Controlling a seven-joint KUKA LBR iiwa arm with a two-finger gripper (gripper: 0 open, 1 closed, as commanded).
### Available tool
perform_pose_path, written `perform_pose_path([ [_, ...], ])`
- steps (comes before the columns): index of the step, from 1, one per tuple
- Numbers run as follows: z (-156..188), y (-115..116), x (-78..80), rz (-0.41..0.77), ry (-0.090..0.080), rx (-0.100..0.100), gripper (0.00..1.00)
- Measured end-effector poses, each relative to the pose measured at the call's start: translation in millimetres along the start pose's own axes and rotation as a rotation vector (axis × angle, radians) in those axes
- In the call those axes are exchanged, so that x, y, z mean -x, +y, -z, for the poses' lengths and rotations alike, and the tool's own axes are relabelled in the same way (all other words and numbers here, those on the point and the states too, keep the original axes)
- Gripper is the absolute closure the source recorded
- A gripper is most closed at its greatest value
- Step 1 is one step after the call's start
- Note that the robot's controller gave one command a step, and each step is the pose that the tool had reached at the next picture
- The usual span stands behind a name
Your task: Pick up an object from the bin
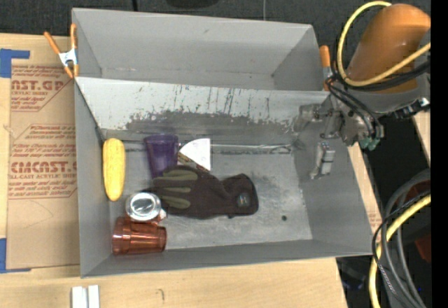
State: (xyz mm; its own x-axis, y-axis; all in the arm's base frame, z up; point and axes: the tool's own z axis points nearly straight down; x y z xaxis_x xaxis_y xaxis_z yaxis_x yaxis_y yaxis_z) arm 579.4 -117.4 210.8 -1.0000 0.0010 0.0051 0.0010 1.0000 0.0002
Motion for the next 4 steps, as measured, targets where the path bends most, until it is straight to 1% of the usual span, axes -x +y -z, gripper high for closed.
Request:
perform_pose_path([
  [1, 5.0, 0.6, 1.5, 0.001, -0.008, -0.001, 0.00],
  [2, -38.8, 40.5, 8.7, 0.039, -0.012, -0.002, 0.00],
  [3, -78.9, 61.2, 10.9, -0.025, -0.008, 0.002, 0.00],
  [4, -108.8, 78.5, 2.4, 0.079, -0.007, 0.000, 0.00],
])
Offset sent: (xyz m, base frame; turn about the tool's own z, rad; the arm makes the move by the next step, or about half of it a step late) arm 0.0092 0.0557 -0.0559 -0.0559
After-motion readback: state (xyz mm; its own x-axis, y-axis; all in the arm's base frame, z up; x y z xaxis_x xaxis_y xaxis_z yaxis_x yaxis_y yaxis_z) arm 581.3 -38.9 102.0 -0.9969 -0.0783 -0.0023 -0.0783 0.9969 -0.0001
